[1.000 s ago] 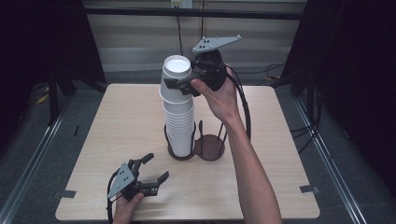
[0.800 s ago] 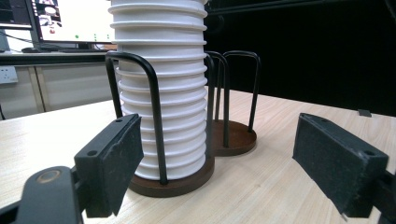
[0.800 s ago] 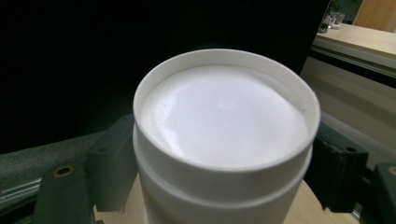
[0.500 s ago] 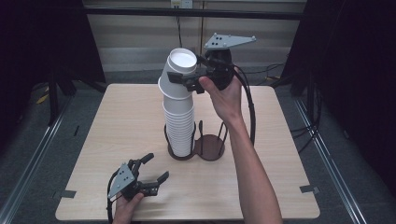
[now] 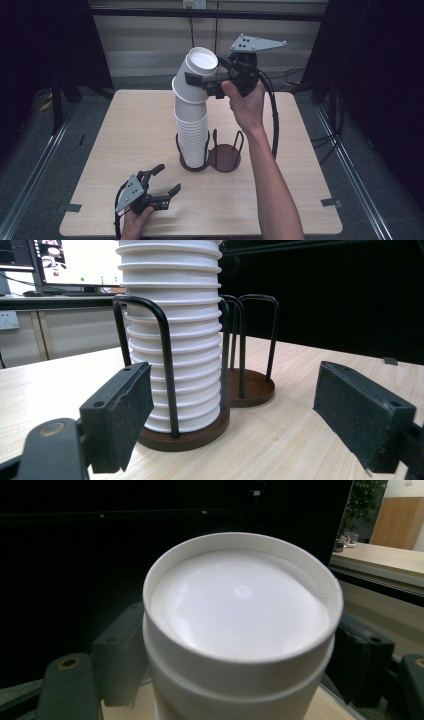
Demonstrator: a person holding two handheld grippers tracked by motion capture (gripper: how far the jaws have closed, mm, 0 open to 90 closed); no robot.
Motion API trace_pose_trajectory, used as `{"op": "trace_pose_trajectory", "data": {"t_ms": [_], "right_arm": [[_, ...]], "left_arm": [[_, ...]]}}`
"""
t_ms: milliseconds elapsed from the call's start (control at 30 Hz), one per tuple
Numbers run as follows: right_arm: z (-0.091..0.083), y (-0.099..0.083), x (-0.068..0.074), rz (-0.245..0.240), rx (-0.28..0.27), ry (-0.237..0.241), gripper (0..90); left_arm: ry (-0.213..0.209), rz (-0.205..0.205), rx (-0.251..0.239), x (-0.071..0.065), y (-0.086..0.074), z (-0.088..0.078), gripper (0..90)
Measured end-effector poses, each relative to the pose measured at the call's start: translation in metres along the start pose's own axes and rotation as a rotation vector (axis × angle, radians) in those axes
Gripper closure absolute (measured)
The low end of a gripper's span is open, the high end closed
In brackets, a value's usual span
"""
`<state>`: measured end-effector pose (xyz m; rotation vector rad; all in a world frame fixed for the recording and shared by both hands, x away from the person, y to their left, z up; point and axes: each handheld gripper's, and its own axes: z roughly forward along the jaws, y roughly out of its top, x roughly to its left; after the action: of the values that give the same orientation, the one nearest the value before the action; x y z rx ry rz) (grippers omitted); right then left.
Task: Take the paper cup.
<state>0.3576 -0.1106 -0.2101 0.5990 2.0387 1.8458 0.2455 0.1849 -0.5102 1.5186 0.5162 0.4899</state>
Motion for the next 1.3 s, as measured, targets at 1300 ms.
{"op": "trace_pose_trajectory", "data": {"t_ms": [1300], "right_arm": [[-0.083,-0.026,-0.004,0.037,-0.064,-0.07,21.6]], "left_arm": [[-0.018,-0.015,0.021,0.001,0.001,0.002,15.6]]}}
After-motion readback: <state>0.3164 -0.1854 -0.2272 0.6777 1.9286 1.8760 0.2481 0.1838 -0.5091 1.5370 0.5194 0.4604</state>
